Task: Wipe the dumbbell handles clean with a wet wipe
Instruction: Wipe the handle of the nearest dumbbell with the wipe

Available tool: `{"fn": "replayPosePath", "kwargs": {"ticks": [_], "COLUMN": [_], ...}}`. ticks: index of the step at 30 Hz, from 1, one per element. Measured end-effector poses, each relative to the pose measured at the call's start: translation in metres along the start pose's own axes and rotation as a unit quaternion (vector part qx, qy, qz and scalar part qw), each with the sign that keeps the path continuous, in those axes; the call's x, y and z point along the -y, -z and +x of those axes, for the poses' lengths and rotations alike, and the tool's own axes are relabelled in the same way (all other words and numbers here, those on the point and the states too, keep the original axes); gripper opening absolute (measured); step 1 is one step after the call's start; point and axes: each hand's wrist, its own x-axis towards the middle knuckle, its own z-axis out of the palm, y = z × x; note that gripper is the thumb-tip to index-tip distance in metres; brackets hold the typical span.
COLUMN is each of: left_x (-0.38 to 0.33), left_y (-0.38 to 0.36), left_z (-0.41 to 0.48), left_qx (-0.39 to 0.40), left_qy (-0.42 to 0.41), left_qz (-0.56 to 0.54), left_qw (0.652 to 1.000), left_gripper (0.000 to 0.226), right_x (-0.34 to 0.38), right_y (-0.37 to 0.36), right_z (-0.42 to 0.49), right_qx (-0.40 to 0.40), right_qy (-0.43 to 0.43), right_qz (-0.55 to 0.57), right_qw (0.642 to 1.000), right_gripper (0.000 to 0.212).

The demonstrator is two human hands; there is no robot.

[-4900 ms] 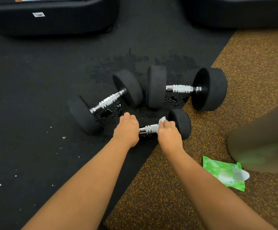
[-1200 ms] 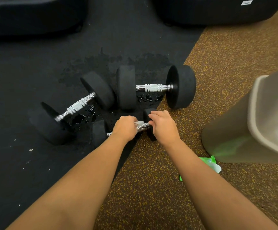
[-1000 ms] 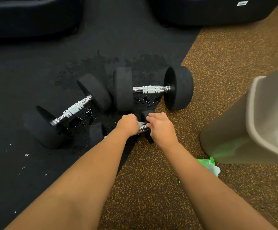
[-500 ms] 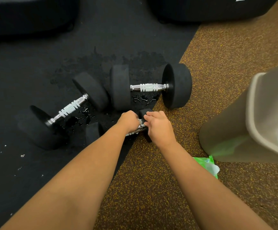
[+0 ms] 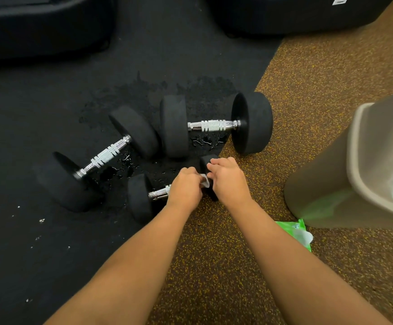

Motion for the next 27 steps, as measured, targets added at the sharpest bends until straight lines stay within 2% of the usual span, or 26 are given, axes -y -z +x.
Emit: {"fn": "replayPosePath", "kwargs": {"ticks": [2,6,8,11,14,20,27], "left_x": [0.006,0.008,0.003,0.000,0.004,0.006,-0.003], "left_y": [0.003,0.008,0.006,0.002,0.005,0.022,0.017], "left_z": [0.000,0.002,0.000,-0.007,-0.010,-0.011,-0.005], "left_qx": [-0.001,-0.017,-0.014,0.014,0.062,0.091,0.093], "left_qy": [0.005,0.067,0.043,-0.037,-0.122,-0.144,-0.159], "left_qz": [0.004,-0.028,-0.011,0.026,0.114,0.179,0.179], "left_qw": [1.000,0.997,0.999,0.999,0.984,0.969,0.966], "left_gripper": [0.027,0.029,0.027,0.025,0.031,0.031,0.033], "right_x": [0.000,0.001,0.002,0.001,0.001,0.002,0.004], "right_y": [0.000,0.001,0.001,0.002,0.003,0.004,0.006], "right_z": [0.001,0.002,0.003,0.003,0.002,0.002,0.000], "right_qx": [0.007,0.021,0.019,0.043,0.053,0.056,0.062], "right_qy": [-0.005,-0.012,-0.007,-0.015,-0.015,-0.022,-0.024], "right_qz": [0.003,-0.013,-0.019,-0.023,-0.031,-0.033,-0.037], "right_qw": [1.000,1.000,1.000,0.999,0.998,0.998,0.997], "right_gripper": [0.020,0.017,0.015,0.020,0.023,0.022,0.025]}}
